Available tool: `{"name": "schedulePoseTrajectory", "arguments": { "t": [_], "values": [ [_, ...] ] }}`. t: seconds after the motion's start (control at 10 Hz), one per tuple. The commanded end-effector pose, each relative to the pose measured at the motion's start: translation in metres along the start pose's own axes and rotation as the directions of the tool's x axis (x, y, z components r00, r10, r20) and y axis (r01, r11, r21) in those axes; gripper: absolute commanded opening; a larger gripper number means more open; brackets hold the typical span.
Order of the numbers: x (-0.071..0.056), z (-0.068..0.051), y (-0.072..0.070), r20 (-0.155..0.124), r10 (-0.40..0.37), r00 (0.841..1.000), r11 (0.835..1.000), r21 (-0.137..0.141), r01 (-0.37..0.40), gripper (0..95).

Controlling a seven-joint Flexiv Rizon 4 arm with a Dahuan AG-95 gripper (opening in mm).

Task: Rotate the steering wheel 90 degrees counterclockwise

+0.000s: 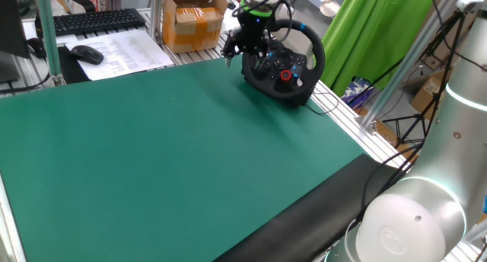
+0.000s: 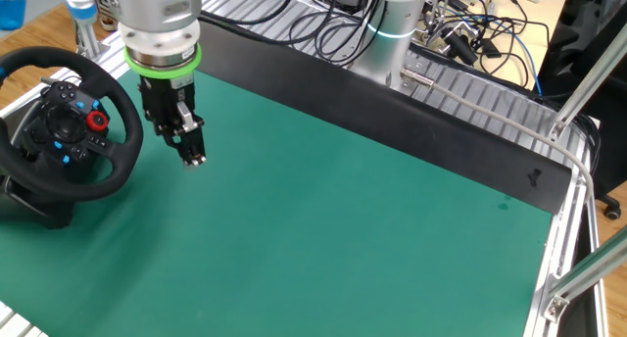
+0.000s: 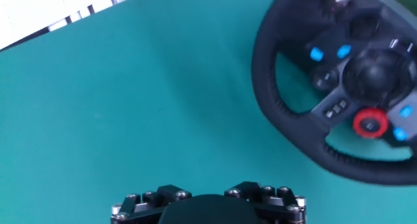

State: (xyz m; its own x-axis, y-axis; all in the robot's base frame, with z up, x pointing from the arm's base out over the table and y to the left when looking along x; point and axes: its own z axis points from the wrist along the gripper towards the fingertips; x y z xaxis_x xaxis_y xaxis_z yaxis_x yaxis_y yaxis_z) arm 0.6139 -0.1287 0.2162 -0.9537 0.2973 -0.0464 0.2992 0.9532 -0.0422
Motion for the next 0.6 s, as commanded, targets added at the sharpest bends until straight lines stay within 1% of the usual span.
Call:
{"name": "schedulePoseTrajectory", "arguments": {
  "t": [0.1,0.2,0.3,0.4,0.5,0.6],
  "values": [
    [-0.014,-0.015,-0.014,-0.015,-0.055,0.998,0.998,0.021,0.055,76.0],
    [-0.015,-0.019,-0.019,-0.016,-0.068,0.998,0.997,0.030,0.069,76.0],
    [-0.019,-0.033,-0.031,-0.022,-0.101,0.995,0.994,0.045,0.102,76.0],
    [-0.023,-0.041,-0.042,-0.037,-0.126,0.991,0.990,0.051,0.128,76.0],
    [-0.026,-0.046,-0.051,-0.052,-0.148,0.988,0.987,0.056,0.151,76.0],
    [-0.030,-0.049,-0.063,-0.063,-0.176,0.982,0.982,0.058,0.180,76.0]
  ]
}}
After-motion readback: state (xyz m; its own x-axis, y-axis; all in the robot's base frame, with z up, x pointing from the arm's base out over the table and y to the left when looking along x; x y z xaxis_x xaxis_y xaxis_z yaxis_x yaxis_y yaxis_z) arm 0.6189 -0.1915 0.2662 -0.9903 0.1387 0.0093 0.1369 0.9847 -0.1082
